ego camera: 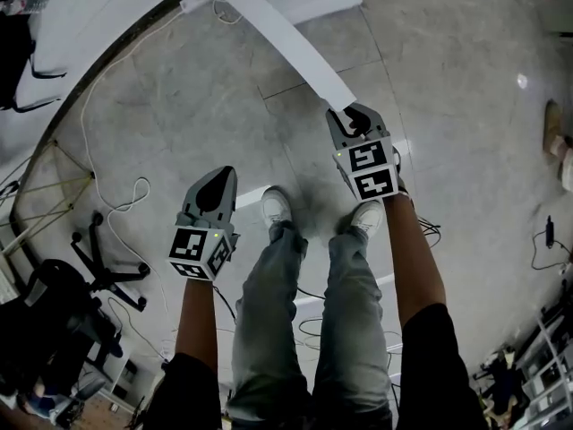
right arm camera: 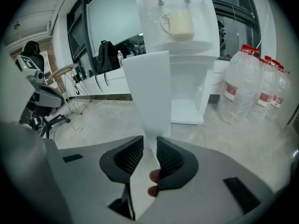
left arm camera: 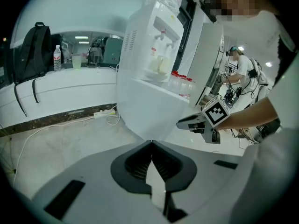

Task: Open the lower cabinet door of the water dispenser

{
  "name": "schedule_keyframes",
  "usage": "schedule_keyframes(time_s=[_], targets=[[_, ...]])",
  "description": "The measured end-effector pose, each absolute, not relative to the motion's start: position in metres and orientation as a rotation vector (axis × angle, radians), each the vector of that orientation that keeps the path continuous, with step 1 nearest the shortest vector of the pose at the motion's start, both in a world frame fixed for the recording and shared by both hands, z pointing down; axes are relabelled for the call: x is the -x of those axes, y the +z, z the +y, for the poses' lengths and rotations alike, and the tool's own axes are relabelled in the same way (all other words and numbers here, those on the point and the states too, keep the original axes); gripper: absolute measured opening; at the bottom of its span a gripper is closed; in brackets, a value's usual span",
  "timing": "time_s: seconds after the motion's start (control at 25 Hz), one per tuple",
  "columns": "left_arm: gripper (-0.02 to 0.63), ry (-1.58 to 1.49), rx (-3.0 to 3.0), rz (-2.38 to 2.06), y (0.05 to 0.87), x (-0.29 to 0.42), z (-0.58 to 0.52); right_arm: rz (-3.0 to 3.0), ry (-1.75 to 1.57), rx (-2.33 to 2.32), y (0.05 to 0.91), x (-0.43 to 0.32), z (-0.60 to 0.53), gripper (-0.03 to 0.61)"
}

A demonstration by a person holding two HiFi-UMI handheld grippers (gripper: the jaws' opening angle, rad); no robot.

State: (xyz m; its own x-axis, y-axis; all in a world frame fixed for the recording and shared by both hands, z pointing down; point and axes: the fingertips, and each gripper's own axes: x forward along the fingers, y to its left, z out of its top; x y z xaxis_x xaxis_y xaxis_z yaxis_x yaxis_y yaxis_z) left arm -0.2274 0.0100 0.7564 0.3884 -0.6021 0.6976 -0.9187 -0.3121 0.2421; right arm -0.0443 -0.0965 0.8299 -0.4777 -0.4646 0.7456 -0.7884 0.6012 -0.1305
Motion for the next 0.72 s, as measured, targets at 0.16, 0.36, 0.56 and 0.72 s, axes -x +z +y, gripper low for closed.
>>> schedule_keyframes(time_s=[0.16, 0.36, 0.56, 0.72], targets=[[0.012, 0.665, -1.99, -1.282, 0.758, 0.24, 0.035, -2.139, 0.622, -0.959, 0.83, 0.061, -0.082, 0.098], [0.012, 0.645, -1.947, -1.28, 0.757, 0.256, 0.055, -2.132, 0.623, -0.902, 0.831, 0.088, -0.066, 0.083], [0.012, 0.636, -1.927, -1.276, 0.752, 0.27, 0.064, -2.142, 0.647, -0.84, 0.831, 0.119, -0.05, 0.08], [0.012, 0.619, -1.909, -1.269, 0.749, 0.281, 0.066, -2.167, 0.69, -0.798, 0.83, 0.15, -0.037, 0.072]])
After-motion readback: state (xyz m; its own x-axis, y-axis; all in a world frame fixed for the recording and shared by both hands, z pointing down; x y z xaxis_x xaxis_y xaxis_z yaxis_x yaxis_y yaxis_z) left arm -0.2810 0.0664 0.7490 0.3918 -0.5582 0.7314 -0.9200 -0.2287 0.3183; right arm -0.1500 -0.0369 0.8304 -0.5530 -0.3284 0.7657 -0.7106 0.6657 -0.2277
